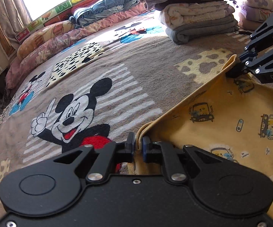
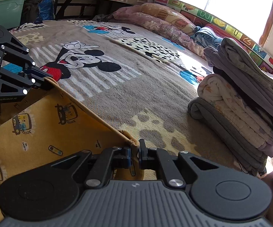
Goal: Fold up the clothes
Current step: 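Lower the yellow garment onto the blanket with both grippers and release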
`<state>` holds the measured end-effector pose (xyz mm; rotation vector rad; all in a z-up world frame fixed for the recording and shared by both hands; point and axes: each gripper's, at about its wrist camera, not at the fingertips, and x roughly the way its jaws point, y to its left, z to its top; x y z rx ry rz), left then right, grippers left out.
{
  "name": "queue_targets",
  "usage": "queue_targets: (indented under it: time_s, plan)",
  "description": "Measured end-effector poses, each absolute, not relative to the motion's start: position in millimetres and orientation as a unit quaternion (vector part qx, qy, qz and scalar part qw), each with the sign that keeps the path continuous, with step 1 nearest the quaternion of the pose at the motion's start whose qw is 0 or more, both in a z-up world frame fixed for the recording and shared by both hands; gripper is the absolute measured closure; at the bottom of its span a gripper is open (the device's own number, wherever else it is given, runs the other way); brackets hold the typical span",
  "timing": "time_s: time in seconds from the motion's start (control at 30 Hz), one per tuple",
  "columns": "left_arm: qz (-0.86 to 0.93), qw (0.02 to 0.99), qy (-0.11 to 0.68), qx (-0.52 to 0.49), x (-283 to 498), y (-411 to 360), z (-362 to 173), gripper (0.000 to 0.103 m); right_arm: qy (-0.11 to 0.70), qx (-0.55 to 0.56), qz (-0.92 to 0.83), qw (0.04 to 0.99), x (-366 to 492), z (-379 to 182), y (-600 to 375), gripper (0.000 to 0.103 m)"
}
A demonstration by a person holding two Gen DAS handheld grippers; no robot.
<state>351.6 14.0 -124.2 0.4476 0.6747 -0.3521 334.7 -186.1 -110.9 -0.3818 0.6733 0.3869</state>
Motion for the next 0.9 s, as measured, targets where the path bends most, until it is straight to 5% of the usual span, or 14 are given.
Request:
queue_targets:
  time_s: [0.07, 0.2, 0.27, 0.53, 0.9]
  plan:
    - [-0.18, 0.903, 0.344, 0.184, 363, 20, -124, 0.089, 0.341, -0.156, 0.188, 0.908, 344, -116, -193, 0.093]
    - [-0.179, 0.9, 0.383, 0.103, 390, 38, -121, 0.054, 0.382, -0.06, 0.188, 0.903, 365, -125, -219, 0.082]
    - [-0.175, 0.898, 0.396, 0.074, 400, 46, -119, 0.045, 0.399, 0.001, 0.183, 0.899, 374, -130, -236, 0.074]
    - [-0.137, 0.912, 0.387, -0.01, 384, 69, -97, 0.045, 0.4, 0.222, 0.152, 0.876, 374, -139, -281, 0.067]
    - [-0.102, 0.917, 0.352, -0.155, 258, 106, -70, 0.045, 0.377, 0.354, 0.128, 0.846, 310, -137, -321, 0.05]
